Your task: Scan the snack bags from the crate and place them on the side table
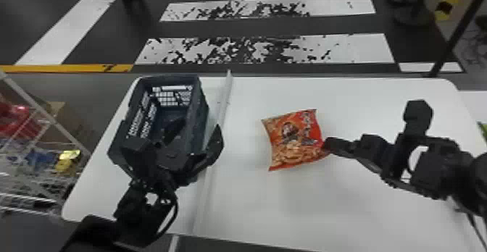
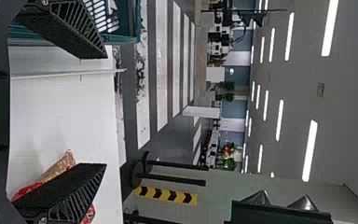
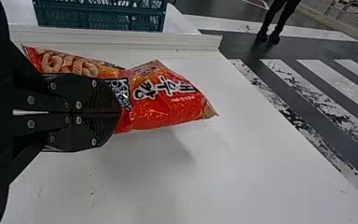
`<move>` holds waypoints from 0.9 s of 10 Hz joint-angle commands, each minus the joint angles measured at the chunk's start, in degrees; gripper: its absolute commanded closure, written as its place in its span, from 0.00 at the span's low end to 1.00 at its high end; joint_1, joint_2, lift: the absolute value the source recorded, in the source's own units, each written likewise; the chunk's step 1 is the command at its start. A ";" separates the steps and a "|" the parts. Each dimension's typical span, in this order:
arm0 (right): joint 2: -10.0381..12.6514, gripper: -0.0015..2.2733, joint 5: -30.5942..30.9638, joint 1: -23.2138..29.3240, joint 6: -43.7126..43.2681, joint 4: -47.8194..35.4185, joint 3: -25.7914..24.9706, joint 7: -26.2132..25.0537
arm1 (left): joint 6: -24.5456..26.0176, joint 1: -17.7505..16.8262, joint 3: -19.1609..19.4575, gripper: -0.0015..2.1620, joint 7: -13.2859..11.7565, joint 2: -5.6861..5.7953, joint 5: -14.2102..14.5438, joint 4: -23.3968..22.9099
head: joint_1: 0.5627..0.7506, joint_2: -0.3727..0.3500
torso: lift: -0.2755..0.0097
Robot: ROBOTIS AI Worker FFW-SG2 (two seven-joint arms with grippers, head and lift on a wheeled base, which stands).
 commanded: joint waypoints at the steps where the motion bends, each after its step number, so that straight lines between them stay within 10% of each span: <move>1: 0.05 0.99 4.66 0.74 0.95 -6.10 1.42 -1.15 | 0.00 -0.09 0.00 0.02 0.00 0.10 0.21 0.02 | 0.70 0.72 | 0.79; 9: -3.78 0.99 60.82 1.27 2.71 -23.24 31.74 -7.48 | 0.00 -0.26 0.00 0.03 0.00 0.28 0.65 0.82 | 0.70 0.62 | 0.79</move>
